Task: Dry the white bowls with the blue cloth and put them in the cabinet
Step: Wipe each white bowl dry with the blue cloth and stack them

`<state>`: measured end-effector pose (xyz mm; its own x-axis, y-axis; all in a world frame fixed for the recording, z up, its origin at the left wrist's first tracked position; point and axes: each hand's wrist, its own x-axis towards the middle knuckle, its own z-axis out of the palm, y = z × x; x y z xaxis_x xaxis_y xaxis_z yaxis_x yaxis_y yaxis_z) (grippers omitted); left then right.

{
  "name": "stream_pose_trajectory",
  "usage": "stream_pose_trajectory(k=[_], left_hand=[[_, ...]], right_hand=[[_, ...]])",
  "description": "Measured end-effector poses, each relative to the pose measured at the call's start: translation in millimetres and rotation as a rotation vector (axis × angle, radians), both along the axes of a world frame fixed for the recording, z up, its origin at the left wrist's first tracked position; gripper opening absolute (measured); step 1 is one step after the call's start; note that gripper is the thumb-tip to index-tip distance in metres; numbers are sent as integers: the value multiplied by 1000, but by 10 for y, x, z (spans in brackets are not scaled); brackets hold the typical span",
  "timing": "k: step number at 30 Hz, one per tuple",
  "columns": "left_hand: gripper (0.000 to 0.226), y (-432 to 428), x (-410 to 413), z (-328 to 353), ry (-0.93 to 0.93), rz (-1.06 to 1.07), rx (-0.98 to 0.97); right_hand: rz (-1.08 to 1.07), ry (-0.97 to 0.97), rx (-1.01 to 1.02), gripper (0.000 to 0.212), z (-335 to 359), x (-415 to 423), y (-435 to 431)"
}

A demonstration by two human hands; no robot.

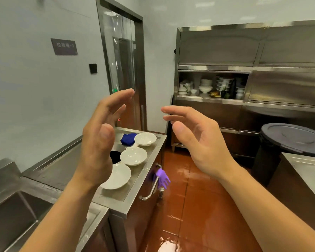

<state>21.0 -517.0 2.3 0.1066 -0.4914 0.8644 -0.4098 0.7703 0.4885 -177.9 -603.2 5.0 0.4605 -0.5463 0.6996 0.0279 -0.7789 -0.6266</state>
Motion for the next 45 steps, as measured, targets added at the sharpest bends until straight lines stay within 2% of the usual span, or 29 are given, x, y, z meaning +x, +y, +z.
stream_pose_trajectory(k=[9, 13, 20, 25, 30, 36, 41, 45], left_hand=[[67, -1492, 436, -87, 35, 150, 35], [76, -2300, 816, -235, 72, 204, 15], [65, -3599, 1353, -121, 102, 224, -4], [66, -4514, 1536, -192, 74, 272, 37], [65, -5406, 1596, -371, 74, 376, 60], [67, -6037, 1643, -506, 163, 582, 71], [65, -6232, 1776, -624, 214, 686, 77], [65, -6378, 2101, -922, 279, 765, 88]], right_hand=[[148, 7, 9, 49, -45, 564, -1806], [182, 32, -14, 49, -151, 1004, -2665], [262, 19, -11, 45, -50, 1639, -3974], [332, -5, 11, 60, -167, 1849, -4933], [423, -40, 30, 46, -331, 2041, -6017], [649, 8, 69, 47, -374, 2498, -7017], [807, -16, 96, 47, -503, 2928, -7333], [898, 44, 121, 45, -789, 3392, -7546]])
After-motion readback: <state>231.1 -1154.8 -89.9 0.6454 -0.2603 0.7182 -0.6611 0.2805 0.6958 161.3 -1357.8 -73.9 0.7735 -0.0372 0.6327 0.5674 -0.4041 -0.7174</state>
